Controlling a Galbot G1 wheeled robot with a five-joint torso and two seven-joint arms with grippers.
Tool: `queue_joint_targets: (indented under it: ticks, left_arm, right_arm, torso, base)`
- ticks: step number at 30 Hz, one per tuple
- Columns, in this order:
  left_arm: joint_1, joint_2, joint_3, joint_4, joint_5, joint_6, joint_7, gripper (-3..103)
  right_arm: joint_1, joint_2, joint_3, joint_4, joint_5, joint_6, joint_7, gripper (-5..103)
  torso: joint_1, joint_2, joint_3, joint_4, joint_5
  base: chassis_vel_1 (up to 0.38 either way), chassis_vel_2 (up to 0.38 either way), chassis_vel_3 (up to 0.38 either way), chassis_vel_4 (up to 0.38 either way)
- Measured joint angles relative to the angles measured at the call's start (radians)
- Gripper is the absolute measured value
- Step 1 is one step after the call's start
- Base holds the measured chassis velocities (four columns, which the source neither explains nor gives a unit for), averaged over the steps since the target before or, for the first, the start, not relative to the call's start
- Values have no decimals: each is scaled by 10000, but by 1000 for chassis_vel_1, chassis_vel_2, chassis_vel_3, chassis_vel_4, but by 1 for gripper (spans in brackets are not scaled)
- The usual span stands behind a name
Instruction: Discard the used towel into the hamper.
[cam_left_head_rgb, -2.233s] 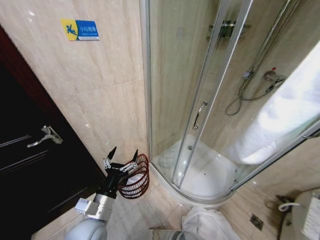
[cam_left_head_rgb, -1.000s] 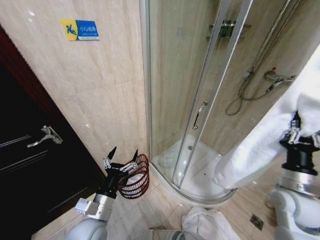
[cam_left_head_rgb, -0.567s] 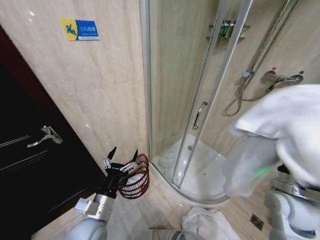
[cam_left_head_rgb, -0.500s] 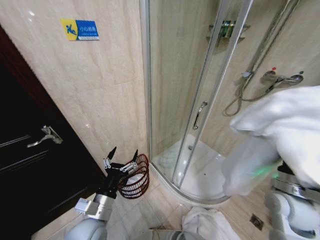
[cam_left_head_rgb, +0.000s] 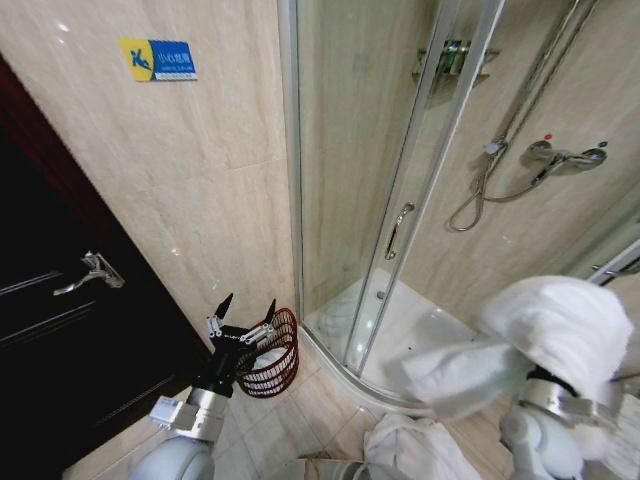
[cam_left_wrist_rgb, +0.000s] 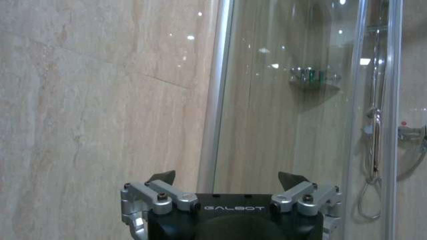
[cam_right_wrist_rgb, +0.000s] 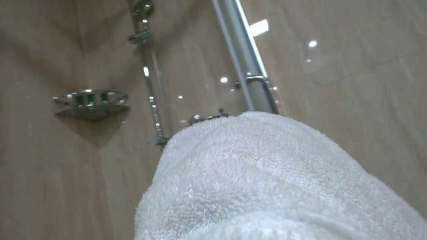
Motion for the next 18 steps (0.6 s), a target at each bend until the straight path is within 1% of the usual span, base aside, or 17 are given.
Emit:
queue_joint_targets:
  ticks: [1, 3, 5, 6, 7, 9, 10, 11, 14, 16, 18]
  left_arm:
    - [0, 0, 0, 0, 0, 0, 0, 100]
    - [0, 0, 0, 1, -1, 0, 0, 100]
    - [0, -1, 0, 0, 0, 0, 0, 100]
    - [0, -1, 0, 0, 0, 0, 0, 100]
    - [0, 1, 0, 0, 0, 0, 0, 100]
    - [0, 0, 0, 0, 0, 0, 0, 100]
    - [0, 0, 0, 0, 0, 0, 0, 100]
    - [0, 1, 0, 0, 0, 0, 0, 100]
    - [0, 0, 0, 0, 0, 0, 0, 100]
    - [0, 0, 1, 0, 0, 0, 0, 100]
    - [0, 0, 0, 0, 0, 0, 0, 100]
  right_arm:
    - [0, 0, 0, 0, 0, 0, 0, 11]
    - [-118, 329, -214, 94, -631, 206, -131, 11]
    - [-179, 619, -383, -127, -1130, 330, -135, 11]
    - [-179, 619, -383, -127, -1130, 330, -135, 11]
    - [-221, 757, -542, -583, -1249, 365, -95, 11]
    - [-216, 850, -786, -1565, -1168, 367, 108, 11]
    - [-216, 850, -786, -1565, -1168, 367, 108, 11]
    - [-168, 854, -881, -2250, -1030, 366, 219, 11]
    - [-46, 775, -963, -3487, -939, 552, 287, 11]
    - [-42, 756, -977, -3754, -935, 627, 271, 11]
    - [-50, 745, -1002, -4060, -963, 740, 192, 11]
  torso:
    - [0, 0, 0, 0, 0]
    - [0, 1, -1, -1, -11]
    - [0, 1, -1, 1, -10]
    - [0, 1, -1, 1, -10]
    - [0, 1, -1, -2, -7]
    - [0, 1, 0, -2, 7]
    - [0, 1, 0, -2, 7]
    - [1, 0, 0, -3, 9]
    - [0, 0, 0, -3, 5]
    - [1, 0, 0, -2, 3]
    - [0, 0, 0, -3, -7]
  base:
    - [0, 0, 0, 0]
    - [0, 0, 0, 0]
    - [0, 0, 0, 0]
    - [0, 0, 0, 0]
    - [0, 0, 0, 0]
    - [0, 0, 0, 0]
    - [0, 0, 0, 0]
    - [0, 0, 0, 0]
    - [0, 0, 0, 0]
    - [0, 0, 0, 0]
    - [0, 0, 0, 0]
